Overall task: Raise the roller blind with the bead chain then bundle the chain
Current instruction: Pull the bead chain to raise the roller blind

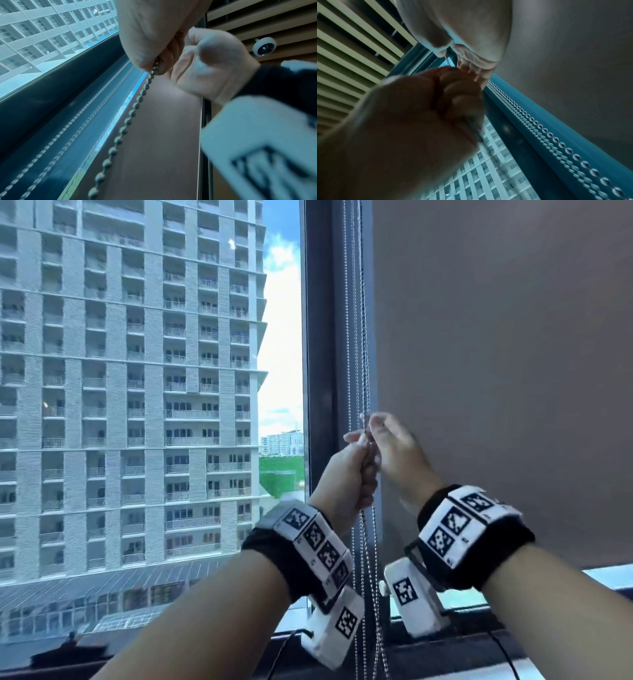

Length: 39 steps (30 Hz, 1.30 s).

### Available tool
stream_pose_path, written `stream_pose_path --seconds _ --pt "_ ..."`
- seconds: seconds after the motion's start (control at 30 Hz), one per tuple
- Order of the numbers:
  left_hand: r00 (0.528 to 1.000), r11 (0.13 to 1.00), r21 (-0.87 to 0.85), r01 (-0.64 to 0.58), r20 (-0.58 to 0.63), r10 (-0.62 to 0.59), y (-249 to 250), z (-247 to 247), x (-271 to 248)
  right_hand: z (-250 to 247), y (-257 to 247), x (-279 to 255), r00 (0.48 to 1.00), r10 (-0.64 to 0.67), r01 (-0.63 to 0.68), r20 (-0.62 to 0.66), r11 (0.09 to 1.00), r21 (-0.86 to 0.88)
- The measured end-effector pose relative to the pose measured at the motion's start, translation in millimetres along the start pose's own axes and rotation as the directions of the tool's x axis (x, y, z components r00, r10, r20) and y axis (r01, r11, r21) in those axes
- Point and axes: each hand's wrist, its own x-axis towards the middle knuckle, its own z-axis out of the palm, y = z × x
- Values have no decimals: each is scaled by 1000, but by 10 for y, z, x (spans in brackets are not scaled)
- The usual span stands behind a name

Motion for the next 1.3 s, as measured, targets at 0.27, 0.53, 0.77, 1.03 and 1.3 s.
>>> stream_pose_path --seconds 0.27,0.53,0.77,1.03,1.3 --pt "996 991 110 75 47 -80 -511 -61 -263 86 -102 34 995 94 -96 38 993 68" --pt "973 989 -42 142 190 -132 -221 -338 -112 -75 120 -94 999 -13 6 -50 989 -145" --pt "984 995 -101 8 176 10 489 -41 244 26 405 -391 1000 7 -2 29 986 -166" --pt "995 997 14 -77 -56 77 379 67 412 28 927 -767 970 168 -136 179 975 -177" --pt "997 1000 -9 -24 -67 23 -95 -63 235 -77 660 -441 982 180 -179 49 983 -33"
